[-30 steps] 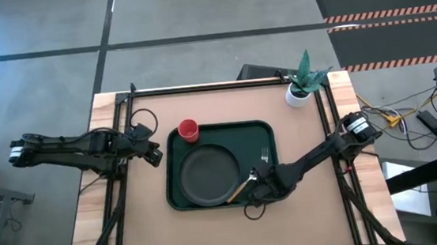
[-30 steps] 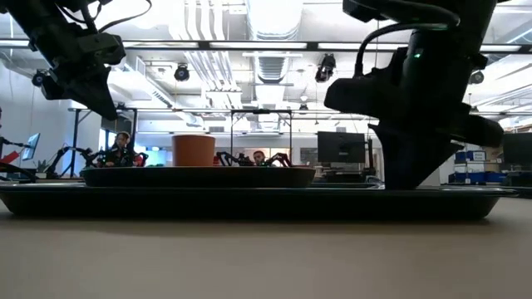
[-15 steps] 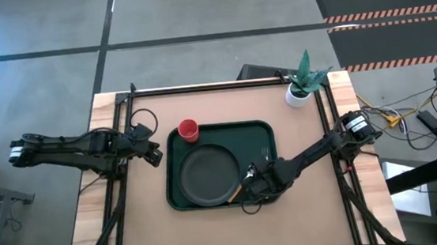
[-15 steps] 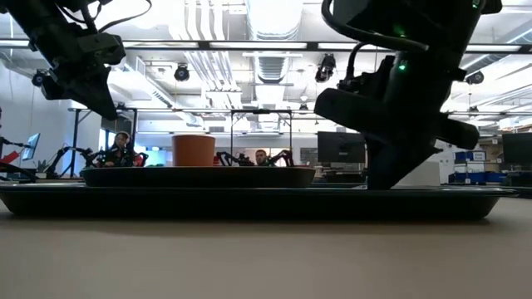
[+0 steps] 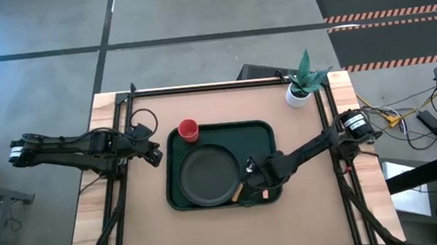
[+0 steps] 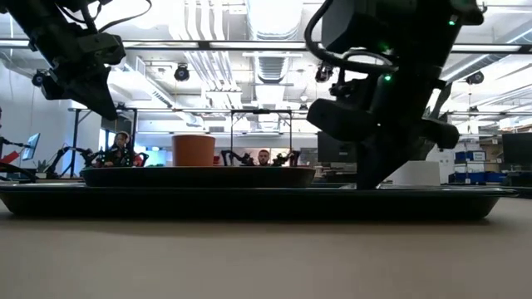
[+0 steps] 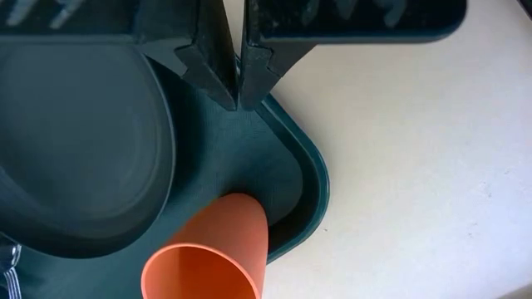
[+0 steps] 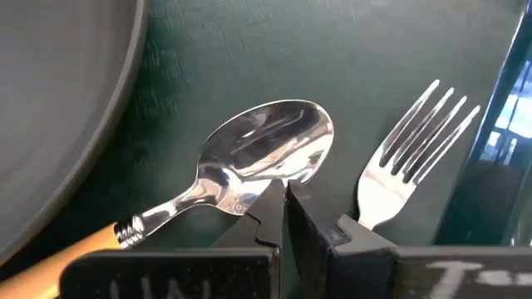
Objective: Pick and place plate/cup/fork/spoon on tray
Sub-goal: Adjust the orange spoon on the black tray
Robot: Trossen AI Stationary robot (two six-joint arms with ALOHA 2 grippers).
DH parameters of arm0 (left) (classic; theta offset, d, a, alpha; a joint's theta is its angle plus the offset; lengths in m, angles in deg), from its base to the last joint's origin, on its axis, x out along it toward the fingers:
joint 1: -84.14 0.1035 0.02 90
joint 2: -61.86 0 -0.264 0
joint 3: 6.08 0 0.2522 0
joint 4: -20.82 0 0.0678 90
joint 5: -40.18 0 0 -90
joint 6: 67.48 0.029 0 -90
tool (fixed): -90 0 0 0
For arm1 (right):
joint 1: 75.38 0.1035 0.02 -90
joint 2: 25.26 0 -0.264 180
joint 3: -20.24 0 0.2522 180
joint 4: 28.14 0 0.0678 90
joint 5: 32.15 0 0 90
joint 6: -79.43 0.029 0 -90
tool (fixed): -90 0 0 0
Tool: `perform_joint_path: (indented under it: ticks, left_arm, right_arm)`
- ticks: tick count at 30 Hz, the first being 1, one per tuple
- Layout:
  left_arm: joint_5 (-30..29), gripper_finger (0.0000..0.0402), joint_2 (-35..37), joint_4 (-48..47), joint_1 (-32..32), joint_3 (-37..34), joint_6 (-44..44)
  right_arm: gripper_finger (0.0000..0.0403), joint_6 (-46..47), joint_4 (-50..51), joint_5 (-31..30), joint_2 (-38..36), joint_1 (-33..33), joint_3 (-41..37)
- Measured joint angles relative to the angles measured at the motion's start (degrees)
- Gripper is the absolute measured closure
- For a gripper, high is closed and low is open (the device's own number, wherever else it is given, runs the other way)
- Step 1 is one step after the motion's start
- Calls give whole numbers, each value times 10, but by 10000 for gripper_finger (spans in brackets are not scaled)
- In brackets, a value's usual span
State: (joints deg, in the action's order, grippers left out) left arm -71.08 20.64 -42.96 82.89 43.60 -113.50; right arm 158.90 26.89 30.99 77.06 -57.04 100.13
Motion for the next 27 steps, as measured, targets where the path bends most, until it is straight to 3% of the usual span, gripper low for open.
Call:
perform_joint_path:
  ticks: [14, 27]
  left_arm:
    - [0, 402, 0, 0, 0, 0, 0]
    - [0, 402, 0, 0, 0, 0, 2]
  right_arm:
    - [394, -99, 3, -2, 0, -52, -4]
    - [394, -136, 4, -3, -2, -64, -4]
